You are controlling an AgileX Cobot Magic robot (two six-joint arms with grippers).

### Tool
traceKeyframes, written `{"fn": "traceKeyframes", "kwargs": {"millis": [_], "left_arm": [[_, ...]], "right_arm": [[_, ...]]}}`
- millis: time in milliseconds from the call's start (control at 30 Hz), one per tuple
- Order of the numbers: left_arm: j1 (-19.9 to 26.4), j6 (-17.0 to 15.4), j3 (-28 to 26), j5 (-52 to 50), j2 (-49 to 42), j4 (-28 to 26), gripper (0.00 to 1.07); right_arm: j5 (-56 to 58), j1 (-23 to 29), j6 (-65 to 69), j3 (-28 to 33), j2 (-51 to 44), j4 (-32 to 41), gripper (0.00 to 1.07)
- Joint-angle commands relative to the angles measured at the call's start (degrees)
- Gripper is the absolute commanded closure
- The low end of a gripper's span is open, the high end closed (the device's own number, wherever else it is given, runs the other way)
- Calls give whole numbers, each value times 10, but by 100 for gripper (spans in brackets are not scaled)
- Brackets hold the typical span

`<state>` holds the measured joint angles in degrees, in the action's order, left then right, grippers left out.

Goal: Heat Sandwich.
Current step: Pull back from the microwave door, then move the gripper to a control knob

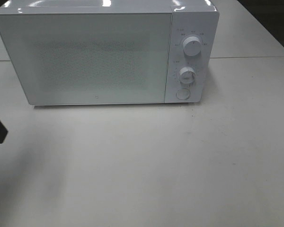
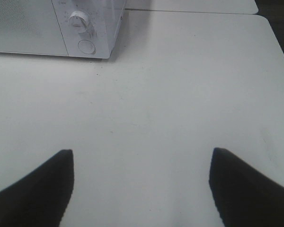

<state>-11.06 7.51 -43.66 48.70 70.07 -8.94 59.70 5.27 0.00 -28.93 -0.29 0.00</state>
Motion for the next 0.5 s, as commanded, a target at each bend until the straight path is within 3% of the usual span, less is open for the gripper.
{"fn": "traceKeyframes", "kwargs": {"millis": [33,267,500], "left_arm": [[37,-5,0,54,-33,21,3],[94,-11,1,137,-122,24,3],[98,-11,1,160,-206,32,3]], "right_arm": [[-7,-2,0,1,-15,0,31],[-7,-2,0,1,-15,0,31],[-7,-2,0,1,-15,0,31]]}}
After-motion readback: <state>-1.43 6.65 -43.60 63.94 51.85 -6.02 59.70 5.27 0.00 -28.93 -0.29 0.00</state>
